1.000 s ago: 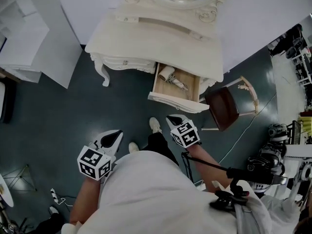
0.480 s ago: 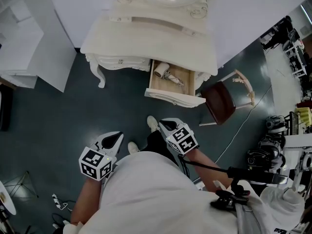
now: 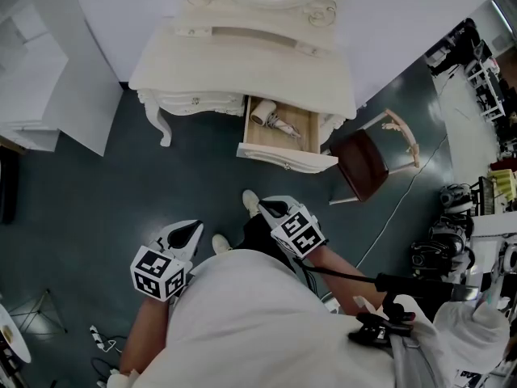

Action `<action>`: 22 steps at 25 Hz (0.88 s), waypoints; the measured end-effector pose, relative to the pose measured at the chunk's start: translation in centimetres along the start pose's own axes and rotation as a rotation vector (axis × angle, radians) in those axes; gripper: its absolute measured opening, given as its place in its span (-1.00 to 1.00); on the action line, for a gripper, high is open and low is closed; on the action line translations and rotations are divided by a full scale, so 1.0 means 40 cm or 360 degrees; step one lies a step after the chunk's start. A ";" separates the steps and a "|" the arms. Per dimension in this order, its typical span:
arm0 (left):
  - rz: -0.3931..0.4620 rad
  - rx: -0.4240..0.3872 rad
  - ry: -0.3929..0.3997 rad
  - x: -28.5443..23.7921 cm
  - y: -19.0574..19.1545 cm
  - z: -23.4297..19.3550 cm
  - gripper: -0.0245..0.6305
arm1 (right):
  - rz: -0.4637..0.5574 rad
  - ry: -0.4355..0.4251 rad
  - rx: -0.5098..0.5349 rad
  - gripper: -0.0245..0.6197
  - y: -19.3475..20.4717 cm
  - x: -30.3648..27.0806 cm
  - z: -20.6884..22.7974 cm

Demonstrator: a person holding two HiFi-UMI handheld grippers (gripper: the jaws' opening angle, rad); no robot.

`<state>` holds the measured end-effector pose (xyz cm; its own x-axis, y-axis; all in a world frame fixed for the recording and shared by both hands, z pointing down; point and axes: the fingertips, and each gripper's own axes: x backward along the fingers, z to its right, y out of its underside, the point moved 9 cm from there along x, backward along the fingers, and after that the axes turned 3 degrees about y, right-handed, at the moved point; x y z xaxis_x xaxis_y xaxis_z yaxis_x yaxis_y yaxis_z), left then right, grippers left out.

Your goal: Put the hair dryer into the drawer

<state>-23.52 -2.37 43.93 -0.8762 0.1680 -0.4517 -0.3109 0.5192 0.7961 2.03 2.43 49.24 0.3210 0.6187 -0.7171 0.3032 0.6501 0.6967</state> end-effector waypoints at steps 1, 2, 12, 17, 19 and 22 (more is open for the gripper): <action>-0.0001 0.0000 0.0001 0.005 -0.001 0.001 -0.92 | 0.0001 -0.0001 0.0000 -0.92 -0.002 0.002 -0.005; -0.0002 -0.0001 0.0002 0.010 -0.002 0.000 -0.92 | 0.0002 -0.0003 0.0000 -0.92 -0.005 0.003 -0.009; -0.0020 -0.0009 0.0013 0.000 -0.018 0.002 -0.92 | 0.0025 -0.0012 0.0038 -0.92 -0.030 0.014 -0.007; -0.0031 -0.0003 0.0013 -0.005 -0.014 -0.002 -0.92 | 0.0032 -0.0019 0.0063 -0.92 -0.033 0.012 -0.009; -0.0032 0.0000 0.0010 -0.007 -0.012 -0.006 -0.92 | 0.0027 -0.0021 0.0076 -0.92 -0.032 0.007 -0.008; -0.0037 0.0001 0.0013 -0.013 -0.013 -0.008 -0.92 | 0.0025 -0.0026 0.0083 -0.92 -0.033 0.005 -0.004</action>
<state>-23.02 -2.99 43.89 -0.8716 0.1491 -0.4670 -0.3312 0.5232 0.7852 1.54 1.76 48.19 0.3405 0.6212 -0.7058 0.3441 0.6163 0.7084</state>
